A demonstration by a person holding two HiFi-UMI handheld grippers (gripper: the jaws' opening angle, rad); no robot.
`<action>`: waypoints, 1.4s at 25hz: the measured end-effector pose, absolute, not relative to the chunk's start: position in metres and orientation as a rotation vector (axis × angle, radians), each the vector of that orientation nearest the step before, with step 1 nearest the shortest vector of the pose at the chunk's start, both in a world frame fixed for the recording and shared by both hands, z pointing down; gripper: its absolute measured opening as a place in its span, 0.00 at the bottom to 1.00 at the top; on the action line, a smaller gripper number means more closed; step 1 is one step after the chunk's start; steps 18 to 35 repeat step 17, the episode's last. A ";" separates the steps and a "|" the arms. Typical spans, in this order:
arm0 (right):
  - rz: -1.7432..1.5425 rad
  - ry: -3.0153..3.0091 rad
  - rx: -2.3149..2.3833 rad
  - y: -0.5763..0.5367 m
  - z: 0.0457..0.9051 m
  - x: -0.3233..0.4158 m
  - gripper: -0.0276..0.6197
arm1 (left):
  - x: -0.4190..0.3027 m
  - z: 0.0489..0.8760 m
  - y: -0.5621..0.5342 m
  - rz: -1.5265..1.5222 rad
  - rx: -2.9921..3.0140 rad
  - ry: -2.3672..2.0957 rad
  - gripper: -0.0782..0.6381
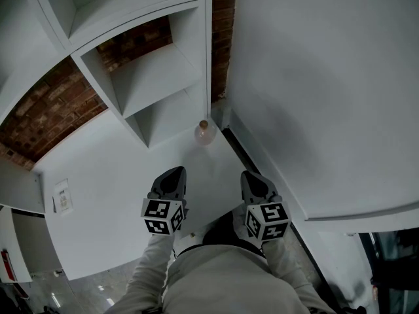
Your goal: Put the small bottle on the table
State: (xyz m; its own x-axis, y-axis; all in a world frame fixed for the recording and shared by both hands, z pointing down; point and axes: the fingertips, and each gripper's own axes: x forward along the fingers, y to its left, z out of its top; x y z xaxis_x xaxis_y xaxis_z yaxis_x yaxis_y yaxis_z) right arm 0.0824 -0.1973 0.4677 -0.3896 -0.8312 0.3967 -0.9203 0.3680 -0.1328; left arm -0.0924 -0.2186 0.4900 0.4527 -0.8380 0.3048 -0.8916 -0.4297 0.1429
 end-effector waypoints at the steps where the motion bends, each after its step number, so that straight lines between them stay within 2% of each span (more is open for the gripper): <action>1: 0.493 -2.371 1.554 -0.197 0.468 0.083 0.09 | -0.092 0.491 -0.219 0.272 2.421 -1.483 0.13; 35: 0.506 -2.385 1.518 -0.198 0.471 0.082 0.09 | -0.085 0.493 -0.225 0.279 2.399 -1.487 0.13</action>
